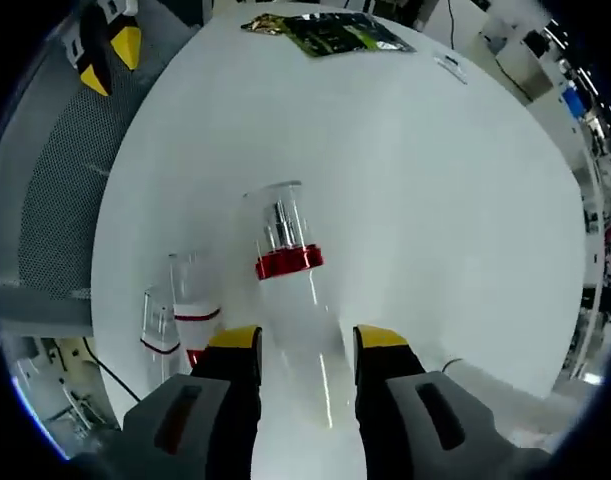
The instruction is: Arrange the skincare products in the storage area until every visible bottle or jar stands upright without overlapping.
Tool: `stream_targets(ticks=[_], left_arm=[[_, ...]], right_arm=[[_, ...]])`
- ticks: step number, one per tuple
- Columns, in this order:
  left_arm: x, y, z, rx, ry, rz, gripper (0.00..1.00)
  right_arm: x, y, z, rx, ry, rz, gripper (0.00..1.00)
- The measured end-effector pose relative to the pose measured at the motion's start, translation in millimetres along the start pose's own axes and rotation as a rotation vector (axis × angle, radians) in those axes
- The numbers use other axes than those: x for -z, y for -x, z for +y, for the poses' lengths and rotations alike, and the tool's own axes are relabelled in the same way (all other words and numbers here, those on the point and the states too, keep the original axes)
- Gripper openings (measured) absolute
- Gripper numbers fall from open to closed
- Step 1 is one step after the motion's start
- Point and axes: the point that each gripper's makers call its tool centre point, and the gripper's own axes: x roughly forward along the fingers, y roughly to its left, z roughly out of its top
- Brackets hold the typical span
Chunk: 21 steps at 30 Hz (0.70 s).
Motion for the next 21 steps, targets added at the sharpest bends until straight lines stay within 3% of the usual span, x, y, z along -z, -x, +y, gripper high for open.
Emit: stream_targets(ticks=[11,21], left_arm=[[1.0,0,1.0,-0.004,0.004,0.004,0.21],[2.2,-1,-0.8,0.004,0.000,0.011,0.21]], right_arm=[[-0.1,-15,-1,-0.026,0.032,0.063,0.29],[0.0,-14,-1,-0.044,0.035,0.069,0.29]])
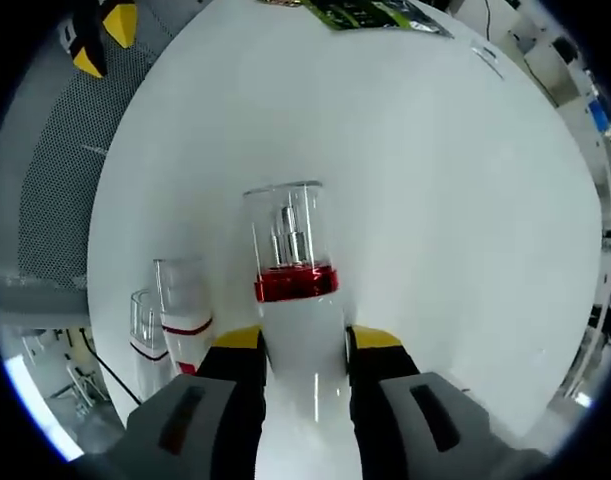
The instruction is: Arrange the skincare products in the storage area until every visible bottle or jar stands upright without overlapping.
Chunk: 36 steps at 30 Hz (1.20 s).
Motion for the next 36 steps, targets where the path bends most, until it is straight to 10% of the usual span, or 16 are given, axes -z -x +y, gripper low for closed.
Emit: stream_targets(ticks=[16,36], left_arm=[[0.3,0,0.2,-0.002,-0.001,0.001,0.21],[0.6,0,-0.7,0.005,0.000,0.003,0.21]], right_arm=[[-2.2,0,-2,0.012,-0.094,-0.022,0.26],[-8.2,35,-20,0.130,-0.353,-0.264,0.25]])
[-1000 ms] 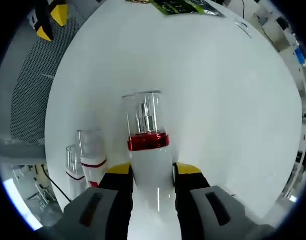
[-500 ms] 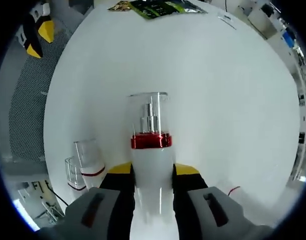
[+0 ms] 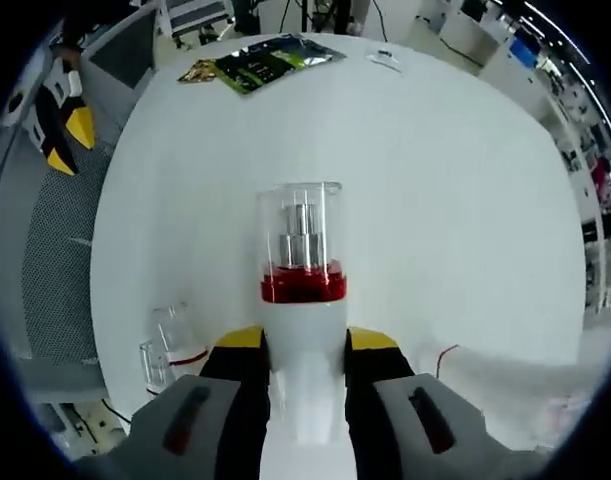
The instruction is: Arrange the skincare products in the storage area until every visible bottle or jar stands upright without overlapping.
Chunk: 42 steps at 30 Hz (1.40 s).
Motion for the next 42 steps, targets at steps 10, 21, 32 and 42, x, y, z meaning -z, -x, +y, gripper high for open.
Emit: stream_targets(ticks=[10,21,32,42], left_arm=[[-1.4,0,0.5,-0.002,0.002,-0.007,0.21],[-6.6,2,0.4,-0.002,0.016,-0.035,0.21],[-24.6,9,1.0,0.011,0.091,-0.136,0.22],[-42.3,18,-6.2,0.066,0.146,-0.236,0.28]], right_arm=[[-27.0,39,-4,0.092,-0.216,-0.231,0.25],[-59.6,94,8,0.165,-0.407,-0.479,0.25],[-82.9,146,36,0.157,-0.610,-0.785,0.25],[-92.2,164,97,0.098,-0.697,-0.977,0.26]])
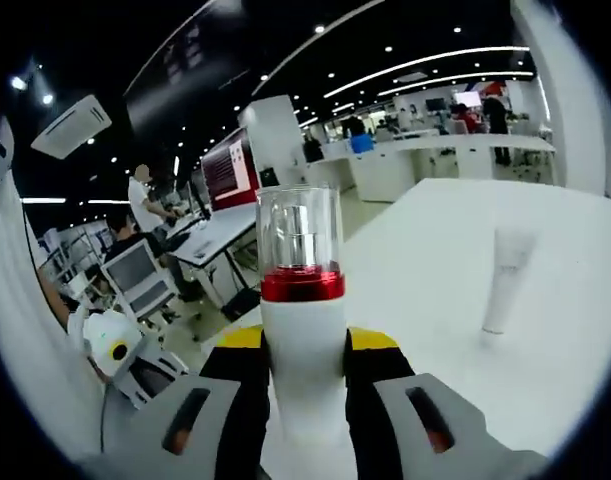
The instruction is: Arrange the skincare products in the storage area until every visible bottle or jar stands upright without overlapping.
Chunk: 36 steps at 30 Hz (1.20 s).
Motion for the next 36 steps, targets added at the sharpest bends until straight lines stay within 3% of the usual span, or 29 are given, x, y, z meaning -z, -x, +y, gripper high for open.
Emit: stream_targets(ticks=[7,13,17,26,29,36], left_arm=[[-12.1,3,-1.3,0.027,0.069,-0.066,0.35],[-27.2,7,-14.4,0.124,0.165,-0.136,0.46],[-37.9,13,-11.9,0.145,0.229,-0.191,0.50],[-38.0,12,-29.4,0.212,0.210,-0.181,0.60],[-37.6,10,-30.7,0.207,0.192,-0.179,0.60],[-36.3,6,-20.0,0.163,0.201,-0.183,0.59]], right_arm=[[12.4,12,18,-0.001,-0.057,-0.064,0.26],[23.7,14,31,-0.009,-0.071,-0.095,0.26],[28.4,16,43,-0.039,-0.090,-0.122,0.26],[43.1,18,56,-0.041,-0.120,-0.141,0.26],[46.0,20,58,-0.050,-0.135,-0.155,0.26],[63.3,27,60,-0.082,-0.155,-0.119,0.26]])
